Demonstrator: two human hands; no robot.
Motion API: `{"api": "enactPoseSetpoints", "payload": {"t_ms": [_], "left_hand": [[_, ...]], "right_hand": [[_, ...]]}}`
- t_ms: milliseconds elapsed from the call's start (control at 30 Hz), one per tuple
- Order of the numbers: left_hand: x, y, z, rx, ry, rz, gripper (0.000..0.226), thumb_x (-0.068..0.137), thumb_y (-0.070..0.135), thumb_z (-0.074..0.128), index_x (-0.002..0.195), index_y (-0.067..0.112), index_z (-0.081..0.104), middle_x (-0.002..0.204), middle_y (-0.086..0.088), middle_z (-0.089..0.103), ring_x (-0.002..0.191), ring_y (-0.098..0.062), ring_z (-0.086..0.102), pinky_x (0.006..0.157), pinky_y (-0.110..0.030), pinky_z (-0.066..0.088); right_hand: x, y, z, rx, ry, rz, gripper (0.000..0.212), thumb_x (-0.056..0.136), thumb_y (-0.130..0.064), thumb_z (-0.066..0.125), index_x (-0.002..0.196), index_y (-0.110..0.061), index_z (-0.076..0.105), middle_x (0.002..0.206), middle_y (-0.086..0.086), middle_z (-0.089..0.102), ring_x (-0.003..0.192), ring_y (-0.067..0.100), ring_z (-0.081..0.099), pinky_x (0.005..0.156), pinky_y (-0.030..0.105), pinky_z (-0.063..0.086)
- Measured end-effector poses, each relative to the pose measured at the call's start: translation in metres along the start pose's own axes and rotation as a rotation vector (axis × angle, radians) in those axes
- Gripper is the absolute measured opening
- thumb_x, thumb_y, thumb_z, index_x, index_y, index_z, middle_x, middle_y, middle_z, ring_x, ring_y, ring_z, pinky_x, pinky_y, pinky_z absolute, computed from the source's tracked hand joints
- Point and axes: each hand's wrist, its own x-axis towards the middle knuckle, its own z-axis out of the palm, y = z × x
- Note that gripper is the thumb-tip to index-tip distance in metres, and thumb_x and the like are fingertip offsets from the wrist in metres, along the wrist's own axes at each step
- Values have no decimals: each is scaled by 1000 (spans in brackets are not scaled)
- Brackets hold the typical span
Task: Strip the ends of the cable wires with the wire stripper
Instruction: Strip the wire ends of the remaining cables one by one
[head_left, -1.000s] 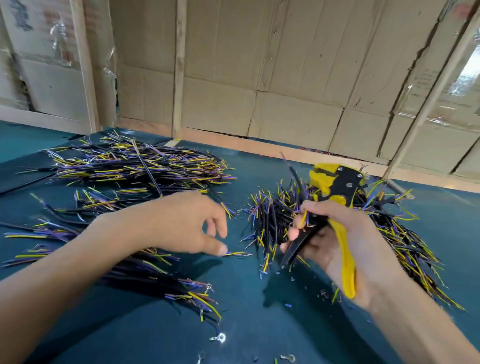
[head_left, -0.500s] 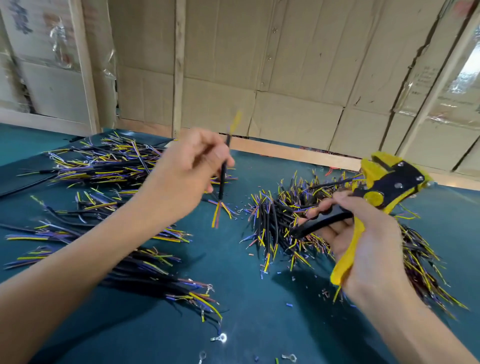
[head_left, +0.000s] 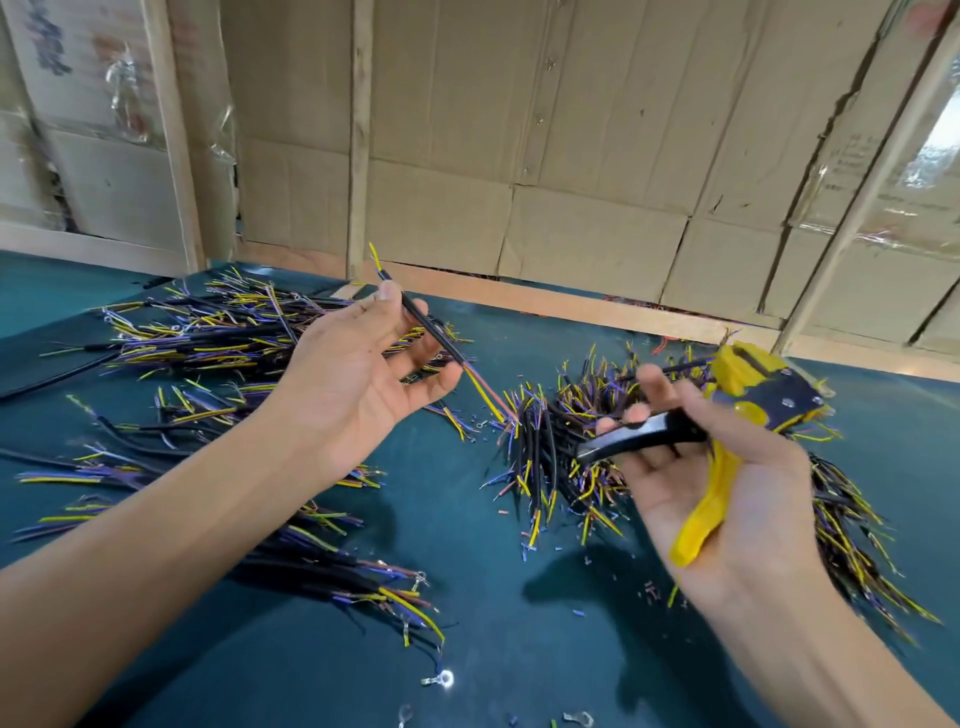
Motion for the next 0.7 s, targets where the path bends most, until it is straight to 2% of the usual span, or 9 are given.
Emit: {"api": "enactPoseSetpoints", "payload": {"t_ms": [167,233,300,367,433,467,500,600,700], "left_hand": [[1,-3,1,-17,47,0,19,102,28,52,86,17,53,81,1,62,69,-19,61,60,-35,57],[1,-4,0,-29,60,-11,19,102,27,51,87,16,52,79,0,62,71,-20,62,60,-35,58],[1,-4,1,-48,78,-24,20,103,26,50,85,17,52,74,0,64,69,-19,62,60,-35,58],[2,-4,1,-56,99,-32,20,103,25,50,84,17,52,72,-1,64,68,-18,61,60,-34,59],[2,-4,1,-61,111,-37,19,103,24,51,85,17,53,74,-2,63,70,-19,60,59,-35,59],[2,-5,1,-61,115,-38,19,103,24,51,85,17,53,74,-2,63,71,-19,59,59,-35,59],[2,-5,1,-56,116,-36,20,103,24,51,85,17,53,73,-2,63,70,-19,59,58,-35,58],[0,-6,2,-22,87,-21,23,103,24,51,81,18,52,71,-1,65,67,-19,63,58,-35,58],[-3,-10,5,17,29,-13,21,102,25,52,82,18,53,77,0,64,70,-20,63,58,-38,57]], "right_hand": [[-2,-10,1,228,46,38,11,88,-17,68,90,-7,66,82,5,68,64,23,65,71,41,60],[-6,-11,2,224,-13,63,22,91,-23,66,76,-8,70,78,1,65,65,20,63,74,39,59],[-8,-13,2,192,-138,92,31,96,-28,58,72,-11,67,77,-2,60,68,18,61,74,37,57],[-8,-15,0,240,-258,136,29,100,-30,54,80,-11,61,78,-2,58,69,17,60,73,37,56],[-6,-15,1,268,-306,183,28,100,-31,54,103,-4,58,77,-1,58,68,18,61,70,36,57],[-4,-14,1,225,-286,191,35,97,-31,57,114,0,59,75,-1,58,66,18,61,68,37,57],[-3,-12,2,138,-251,193,41,93,-30,61,116,4,64,74,0,58,63,19,62,65,39,58],[-5,0,5,-195,-223,162,26,79,-25,75,91,-2,78,74,9,62,59,25,62,64,44,59],[-12,14,4,-416,-306,108,26,77,-16,78,93,4,74,86,23,68,64,32,63,66,50,58]]}}
